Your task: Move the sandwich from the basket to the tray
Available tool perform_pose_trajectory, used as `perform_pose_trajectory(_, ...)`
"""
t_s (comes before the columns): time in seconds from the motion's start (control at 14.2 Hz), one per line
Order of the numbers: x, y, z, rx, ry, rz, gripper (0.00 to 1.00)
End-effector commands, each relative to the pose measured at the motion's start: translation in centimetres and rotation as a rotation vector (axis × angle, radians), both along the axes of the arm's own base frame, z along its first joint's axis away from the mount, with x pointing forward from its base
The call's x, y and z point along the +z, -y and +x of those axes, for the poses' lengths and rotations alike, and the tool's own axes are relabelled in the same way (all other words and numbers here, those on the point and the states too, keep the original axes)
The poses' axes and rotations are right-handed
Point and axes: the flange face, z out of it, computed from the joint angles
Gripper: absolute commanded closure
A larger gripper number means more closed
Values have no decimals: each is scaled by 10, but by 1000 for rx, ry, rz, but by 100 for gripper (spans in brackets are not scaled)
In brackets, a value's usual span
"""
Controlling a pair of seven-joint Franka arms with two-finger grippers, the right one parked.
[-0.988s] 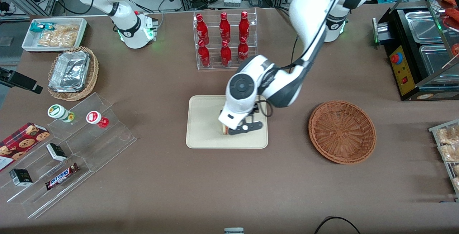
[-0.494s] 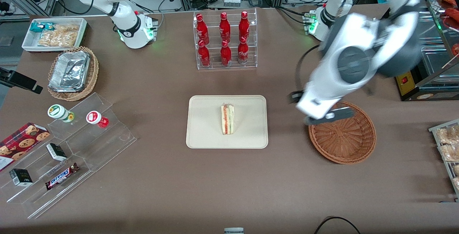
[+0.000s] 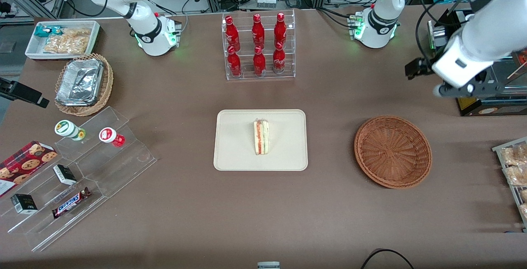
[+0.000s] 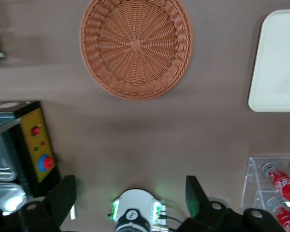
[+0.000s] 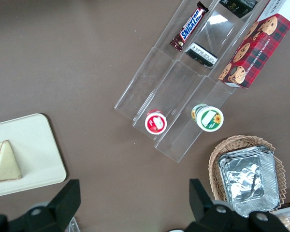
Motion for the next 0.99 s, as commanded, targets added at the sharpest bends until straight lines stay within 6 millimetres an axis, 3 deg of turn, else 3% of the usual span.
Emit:
perform_pose_trajectory(0.0, 29, 11, -9, -39, -11, 19, 0)
perform_pose_trajectory(0.21, 26, 11, -7, -28, -21, 18, 0)
perform_pose_trajectory(0.35, 28, 24, -14, -53, -21, 37, 0)
perform_pose_trajectory(0.64, 36, -3, -21, 0, -51, 31, 0)
perform_pose_trajectory(0.92, 34, 1, -16, -9, -39, -10, 0)
